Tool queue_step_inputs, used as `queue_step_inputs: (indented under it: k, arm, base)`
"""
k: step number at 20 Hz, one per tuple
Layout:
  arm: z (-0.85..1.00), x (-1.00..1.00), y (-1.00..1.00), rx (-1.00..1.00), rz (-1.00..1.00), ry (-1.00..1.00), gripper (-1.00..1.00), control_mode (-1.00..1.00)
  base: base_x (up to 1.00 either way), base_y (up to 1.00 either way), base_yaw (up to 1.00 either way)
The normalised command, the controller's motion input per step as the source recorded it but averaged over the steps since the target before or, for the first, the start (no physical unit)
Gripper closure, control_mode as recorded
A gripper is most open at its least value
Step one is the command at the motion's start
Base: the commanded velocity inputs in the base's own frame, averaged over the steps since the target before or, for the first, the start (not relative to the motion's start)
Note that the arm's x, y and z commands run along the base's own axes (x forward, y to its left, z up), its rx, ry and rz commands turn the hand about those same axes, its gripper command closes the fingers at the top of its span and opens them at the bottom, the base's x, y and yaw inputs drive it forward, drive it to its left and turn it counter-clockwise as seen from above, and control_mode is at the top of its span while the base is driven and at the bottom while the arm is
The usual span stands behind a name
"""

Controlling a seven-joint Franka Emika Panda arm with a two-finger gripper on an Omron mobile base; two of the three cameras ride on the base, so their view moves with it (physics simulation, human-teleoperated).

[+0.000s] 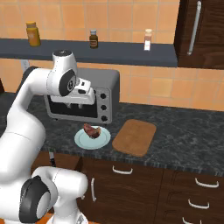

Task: Pick up the knife from the drawer and place it on the cutting board. Then place the meat from the plate to the cutting board.

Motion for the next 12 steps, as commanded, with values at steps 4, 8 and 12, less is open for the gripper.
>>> queue_step_inputs:
  k: [4,8,12]
  arm:
    - [-0.08,-0.10,0.00,-0.03,0.00,0.02,-1.00,-1.00]
    - [-0.09,-0.04,-0.29,0.00,0.00,-0.01,-1.00,1.00]
    - [0.00,0.00,0.00,0.00,0.00,0.00,-1.00,1.00]
  base:
    - [0.00,0.00,0.00]
    - [-0.01,-0.25,0.02]
    - [-0.06,-1.00,0.18]
